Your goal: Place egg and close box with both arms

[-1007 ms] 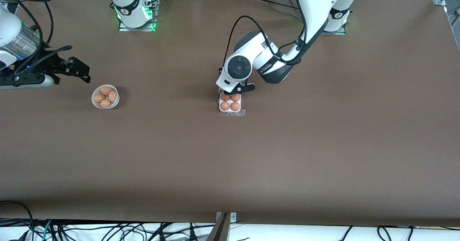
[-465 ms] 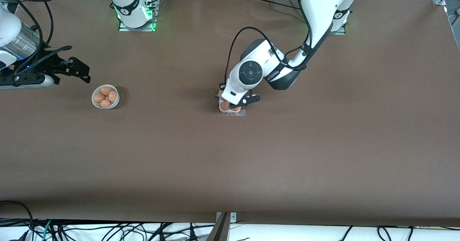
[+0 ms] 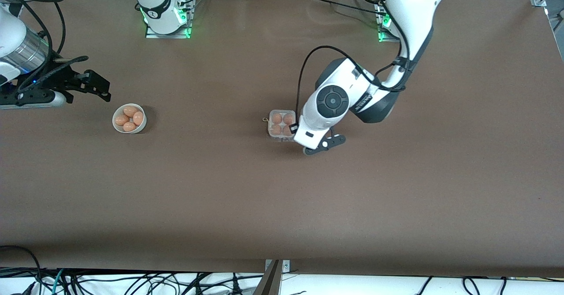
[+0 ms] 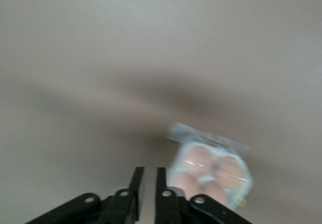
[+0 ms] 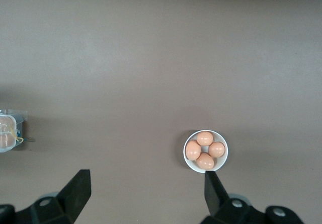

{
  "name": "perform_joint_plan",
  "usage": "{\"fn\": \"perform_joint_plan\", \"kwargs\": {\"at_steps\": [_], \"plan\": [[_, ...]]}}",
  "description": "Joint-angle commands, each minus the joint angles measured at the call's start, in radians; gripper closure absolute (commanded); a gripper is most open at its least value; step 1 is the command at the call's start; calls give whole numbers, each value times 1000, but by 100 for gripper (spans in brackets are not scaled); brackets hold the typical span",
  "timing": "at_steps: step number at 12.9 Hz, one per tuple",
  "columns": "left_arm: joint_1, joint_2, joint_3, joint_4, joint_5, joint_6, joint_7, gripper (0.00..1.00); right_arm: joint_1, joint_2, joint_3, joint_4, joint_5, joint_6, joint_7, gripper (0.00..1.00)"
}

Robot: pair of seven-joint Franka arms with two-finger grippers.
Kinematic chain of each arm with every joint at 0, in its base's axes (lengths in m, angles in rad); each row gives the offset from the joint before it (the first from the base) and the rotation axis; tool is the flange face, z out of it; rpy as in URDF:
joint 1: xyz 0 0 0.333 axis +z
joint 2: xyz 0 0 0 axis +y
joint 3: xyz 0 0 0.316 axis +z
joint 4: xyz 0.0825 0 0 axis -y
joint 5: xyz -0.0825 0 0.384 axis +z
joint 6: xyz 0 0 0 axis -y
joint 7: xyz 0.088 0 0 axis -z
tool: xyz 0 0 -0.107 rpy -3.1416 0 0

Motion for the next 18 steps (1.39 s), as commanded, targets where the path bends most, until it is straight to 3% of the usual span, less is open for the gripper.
{"fn": "perform_joint_plan", "kwargs": {"at_steps": [1, 3, 6, 8, 9, 13, 15, 18], "plan": [[94, -16, 0, 109, 62, -224, 290, 31, -7, -11, 6, -6, -11, -5, 9, 0], [204, -17, 3, 160, 67, -270, 492, 14, -7, -11, 6, -6, -11, -5, 9, 0], [356, -77, 4, 172, 79, -270, 545, 4, -7, -11, 6, -6, -11, -5, 9, 0], [414, -115, 4, 172, 164, -270, 603, 0, -7, -11, 6, -6, -11, -5, 9, 0], [424, -132, 16, 163, 198, -269, 659, 0, -7, -11, 6, -6, -11, -5, 9, 0], [364, -281, 225, 53, 182, -260, 850, 0, -7, -11, 6, -6, -11, -5, 9, 0], [360, -368, 301, -7, 71, -256, 858, 0, -7, -11, 6, -6, -11, -5, 9, 0], [344, -489, 337, -118, 2, -253, 858, 0, -7, -11, 6, -6, -11, -5, 7, 0]]}}
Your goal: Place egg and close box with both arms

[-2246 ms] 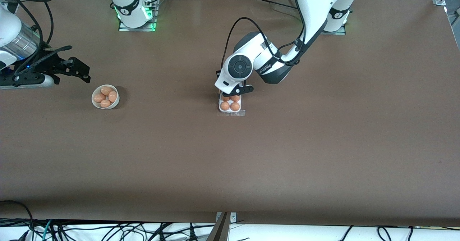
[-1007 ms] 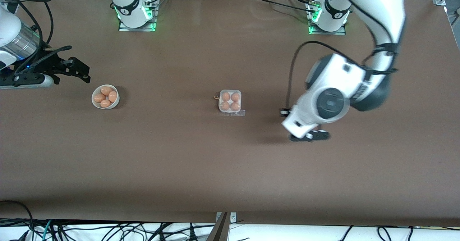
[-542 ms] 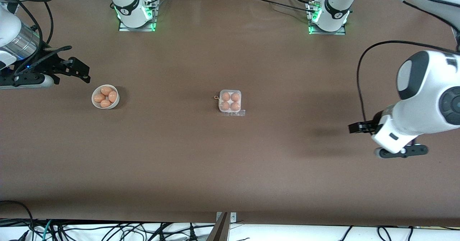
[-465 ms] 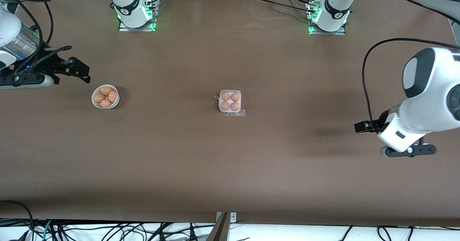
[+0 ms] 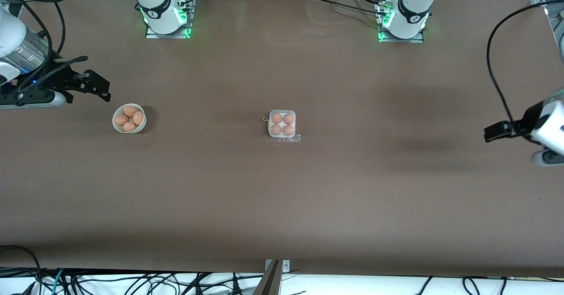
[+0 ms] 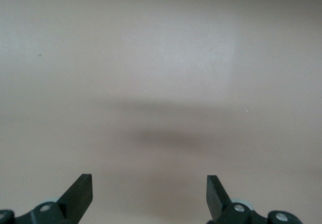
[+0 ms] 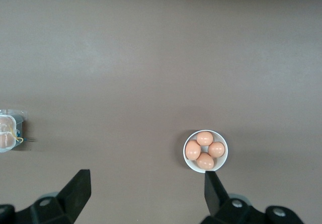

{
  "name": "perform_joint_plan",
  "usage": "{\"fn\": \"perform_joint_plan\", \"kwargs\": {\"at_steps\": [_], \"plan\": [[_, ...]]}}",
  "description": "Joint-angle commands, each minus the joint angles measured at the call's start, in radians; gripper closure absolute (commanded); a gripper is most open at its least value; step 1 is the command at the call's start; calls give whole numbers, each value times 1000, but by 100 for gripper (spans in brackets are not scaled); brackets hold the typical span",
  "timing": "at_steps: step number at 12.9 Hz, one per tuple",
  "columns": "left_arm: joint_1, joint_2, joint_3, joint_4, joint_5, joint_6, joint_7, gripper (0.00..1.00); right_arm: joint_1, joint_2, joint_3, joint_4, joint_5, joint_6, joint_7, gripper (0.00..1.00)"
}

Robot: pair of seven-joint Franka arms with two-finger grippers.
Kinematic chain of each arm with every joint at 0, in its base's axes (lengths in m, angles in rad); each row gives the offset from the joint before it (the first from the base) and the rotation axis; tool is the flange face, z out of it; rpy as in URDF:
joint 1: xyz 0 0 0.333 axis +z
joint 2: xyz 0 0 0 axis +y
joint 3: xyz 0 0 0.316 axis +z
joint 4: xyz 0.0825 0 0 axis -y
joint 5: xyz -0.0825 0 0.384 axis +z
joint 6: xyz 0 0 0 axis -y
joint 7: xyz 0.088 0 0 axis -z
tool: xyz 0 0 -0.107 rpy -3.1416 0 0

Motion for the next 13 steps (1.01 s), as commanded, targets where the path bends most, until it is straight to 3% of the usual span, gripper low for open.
{"fn": "perform_joint_plan", "kwargs": {"at_steps": [1, 5, 13], "plan": [[-39, -170, 24, -188, -33, 16, 15, 0, -7, -11, 6, -6, -11, -5, 7, 0], [-88, -248, 24, -279, -30, 2, 12, 0, -7, -11, 6, -6, -11, -5, 7, 0], [-96, -310, 24, -329, -30, -47, 13, 0, -7, -11, 6, -8, -11, -5, 9, 0]]}}
